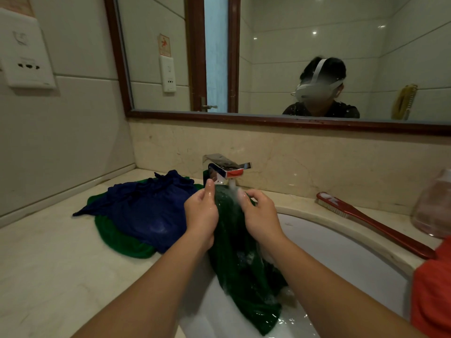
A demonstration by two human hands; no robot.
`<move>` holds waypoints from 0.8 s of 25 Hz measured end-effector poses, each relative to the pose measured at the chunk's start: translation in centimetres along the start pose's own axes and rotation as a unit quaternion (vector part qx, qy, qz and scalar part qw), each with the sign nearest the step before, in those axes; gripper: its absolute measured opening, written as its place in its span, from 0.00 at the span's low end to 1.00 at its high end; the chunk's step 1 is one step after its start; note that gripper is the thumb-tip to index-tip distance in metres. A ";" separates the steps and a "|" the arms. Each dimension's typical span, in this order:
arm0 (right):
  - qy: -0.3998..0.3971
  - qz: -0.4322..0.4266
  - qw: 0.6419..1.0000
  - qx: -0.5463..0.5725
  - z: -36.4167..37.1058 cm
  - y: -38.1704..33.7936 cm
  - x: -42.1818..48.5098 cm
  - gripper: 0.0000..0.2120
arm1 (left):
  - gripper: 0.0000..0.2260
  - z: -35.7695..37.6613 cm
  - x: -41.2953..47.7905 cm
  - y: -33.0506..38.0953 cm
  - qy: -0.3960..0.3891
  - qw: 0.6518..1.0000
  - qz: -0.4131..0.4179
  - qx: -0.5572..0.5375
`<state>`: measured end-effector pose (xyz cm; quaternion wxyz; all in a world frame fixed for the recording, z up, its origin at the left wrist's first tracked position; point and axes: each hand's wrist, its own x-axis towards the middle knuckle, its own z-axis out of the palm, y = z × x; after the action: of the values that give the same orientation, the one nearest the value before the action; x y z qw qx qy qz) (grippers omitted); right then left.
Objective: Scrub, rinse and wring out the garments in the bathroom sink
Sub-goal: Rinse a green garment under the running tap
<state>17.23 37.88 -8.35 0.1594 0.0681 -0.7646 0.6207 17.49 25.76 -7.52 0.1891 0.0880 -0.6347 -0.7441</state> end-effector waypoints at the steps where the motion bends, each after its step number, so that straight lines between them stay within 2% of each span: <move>1: -0.009 -0.008 1.000 0.003 0.3 0.0 -0.2 0.14 | 0.26 -0.1 0.0 0.0 0.018 1.000 0.011 -0.003; 3: -0.016 -0.004 1.000 0.019 0.9 0.3 -0.4 0.15 | 0.26 -0.3 -0.1 0.0 0.025 0.999 0.025 0.000; 6: -0.006 0.009 0.999 0.038 0.9 0.6 -0.4 0.12 | 0.25 -0.2 -0.1 0.0 -0.009 0.998 0.022 0.051; 9: 0.031 0.015 0.998 0.045 0.4 0.4 -0.1 0.10 | 0.23 0.0 -0.2 0.0 -0.048 0.994 0.020 0.099; 13: 0.098 0.021 0.994 0.046 -0.2 1.0 0.5 0.10 | 0.18 0.1 -0.3 0.1 -0.120 0.990 -0.019 0.066; 15: 0.075 0.023 0.996 0.045 -0.3 0.9 0.5 0.10 | 0.18 0.0 -0.5 0.3 -0.130 0.990 -0.046 0.011; 17: 0.013 0.023 0.999 0.045 -0.3 0.5 0.3 0.08 | 0.18 -0.2 -0.4 0.4 -0.127 0.991 -0.048 -0.017; 20: -0.044 0.020 0.998 0.030 -0.5 -0.1 0.0 0.08 | 0.16 -0.3 -0.5 0.5 -0.138 0.990 -0.004 0.011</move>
<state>17.31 38.39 -8.15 0.1109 0.0847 -0.7531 0.6429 18.13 25.66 -7.11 0.0953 -0.0110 -0.6626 -0.7428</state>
